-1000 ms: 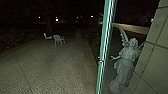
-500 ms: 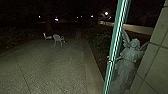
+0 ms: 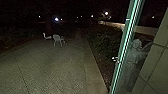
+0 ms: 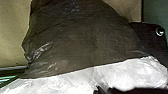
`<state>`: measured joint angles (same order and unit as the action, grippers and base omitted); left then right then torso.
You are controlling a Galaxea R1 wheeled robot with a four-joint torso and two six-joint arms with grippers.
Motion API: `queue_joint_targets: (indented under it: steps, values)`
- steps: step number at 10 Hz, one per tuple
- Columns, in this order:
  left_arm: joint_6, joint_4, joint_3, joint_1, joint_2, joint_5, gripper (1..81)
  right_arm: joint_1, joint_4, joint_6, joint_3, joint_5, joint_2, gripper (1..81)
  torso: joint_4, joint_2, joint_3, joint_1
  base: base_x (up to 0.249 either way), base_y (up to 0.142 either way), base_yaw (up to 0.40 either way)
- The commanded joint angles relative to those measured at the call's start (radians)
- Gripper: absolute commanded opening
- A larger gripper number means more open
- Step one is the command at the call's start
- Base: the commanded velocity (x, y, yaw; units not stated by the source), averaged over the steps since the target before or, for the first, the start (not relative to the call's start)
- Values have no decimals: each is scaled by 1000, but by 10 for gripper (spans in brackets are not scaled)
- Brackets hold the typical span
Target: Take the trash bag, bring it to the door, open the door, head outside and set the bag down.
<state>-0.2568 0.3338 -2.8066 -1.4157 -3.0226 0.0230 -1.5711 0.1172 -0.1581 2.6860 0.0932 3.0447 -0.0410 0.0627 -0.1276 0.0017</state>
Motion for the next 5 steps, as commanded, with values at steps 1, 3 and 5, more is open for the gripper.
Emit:
queue_joint_targets:
  steps: [1, 3, 5]
  values:
    - [-2, 2, -4, 53, 3, 57, 10, 36, 1, 0, -5, -52, 5, 811, 0, 0, 0, 0, 72, 0, 0]
    - [-2, 2, -4, 53, 2, 57, 10, 36, 1, 2, -5, -52, 5, 811, 0, 0, 0, 0, 73, 0, 0]
    - [-2, 4, -4, 53, 3, 57, 10, 35, 1, 2, -5, -52, 5, 811, 0, 0, 0, 0, 73, 0, 0]
